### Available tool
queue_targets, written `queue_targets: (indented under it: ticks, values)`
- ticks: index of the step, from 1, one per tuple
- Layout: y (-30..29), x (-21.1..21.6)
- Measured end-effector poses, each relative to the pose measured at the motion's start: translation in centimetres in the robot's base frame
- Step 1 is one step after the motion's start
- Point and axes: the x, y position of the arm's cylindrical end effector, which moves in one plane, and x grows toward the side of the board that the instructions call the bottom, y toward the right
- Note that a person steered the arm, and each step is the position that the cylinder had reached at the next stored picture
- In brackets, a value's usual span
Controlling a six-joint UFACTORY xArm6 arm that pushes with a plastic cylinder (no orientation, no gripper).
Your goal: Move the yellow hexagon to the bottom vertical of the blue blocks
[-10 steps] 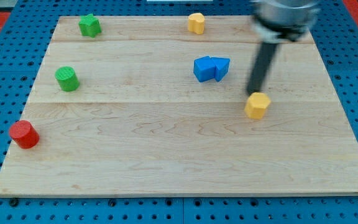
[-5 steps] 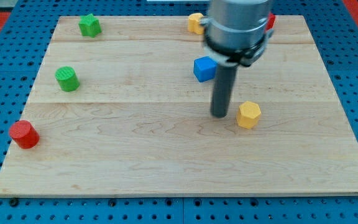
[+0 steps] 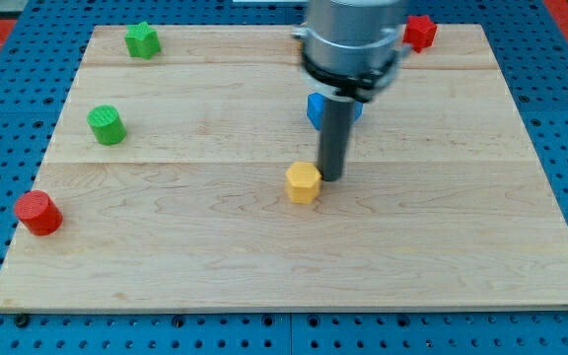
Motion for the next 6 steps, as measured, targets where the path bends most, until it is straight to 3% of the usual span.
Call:
queue_targets:
  ticks: [1, 3, 4, 6]
  values:
    - [-2.5, -1.7]
    - [-4.2, 6.0]
    - [-1.6, 2.8]
    - [-1.0, 2.0]
